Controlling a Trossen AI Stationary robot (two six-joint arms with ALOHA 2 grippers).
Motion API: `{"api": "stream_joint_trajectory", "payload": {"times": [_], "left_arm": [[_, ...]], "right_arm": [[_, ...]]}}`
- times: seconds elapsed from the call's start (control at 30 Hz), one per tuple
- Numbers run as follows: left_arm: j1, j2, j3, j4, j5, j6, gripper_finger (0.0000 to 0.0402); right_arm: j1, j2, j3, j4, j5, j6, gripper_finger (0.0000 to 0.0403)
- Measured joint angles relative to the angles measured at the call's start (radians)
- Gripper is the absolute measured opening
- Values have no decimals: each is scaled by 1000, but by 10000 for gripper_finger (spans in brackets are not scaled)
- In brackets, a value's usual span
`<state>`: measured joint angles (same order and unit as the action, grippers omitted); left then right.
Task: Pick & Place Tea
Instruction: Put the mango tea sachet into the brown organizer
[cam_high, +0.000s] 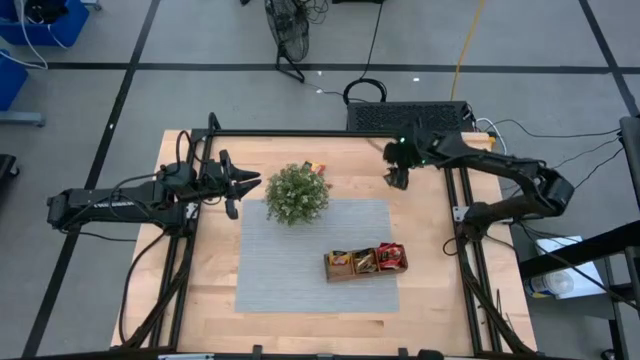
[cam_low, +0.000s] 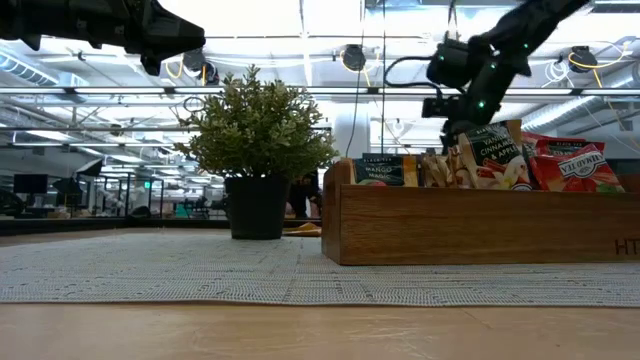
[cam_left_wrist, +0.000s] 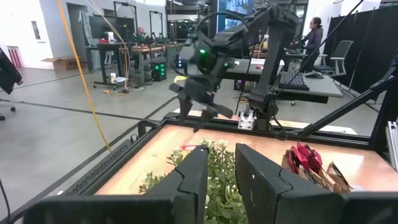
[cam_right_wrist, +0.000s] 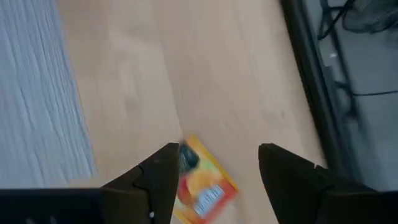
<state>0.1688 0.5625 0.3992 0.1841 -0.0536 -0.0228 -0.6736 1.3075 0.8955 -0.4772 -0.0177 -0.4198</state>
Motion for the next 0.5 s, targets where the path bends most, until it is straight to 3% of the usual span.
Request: {"api": "stream_joint_trajectory", "payload": {"times": [0.1, 0.2, 0.5], "left_arm": [[0, 0, 0, 0, 0, 0, 88], [0, 0, 0, 0, 0, 0, 88], [0, 0, 0, 0, 0, 0, 88]], "right_arm": [[52, 50, 41, -88, 133, -86, 203], [53, 140, 75, -211, 175, -80, 203], [-4, 358, 101, -239, 71, -78, 203]]}}
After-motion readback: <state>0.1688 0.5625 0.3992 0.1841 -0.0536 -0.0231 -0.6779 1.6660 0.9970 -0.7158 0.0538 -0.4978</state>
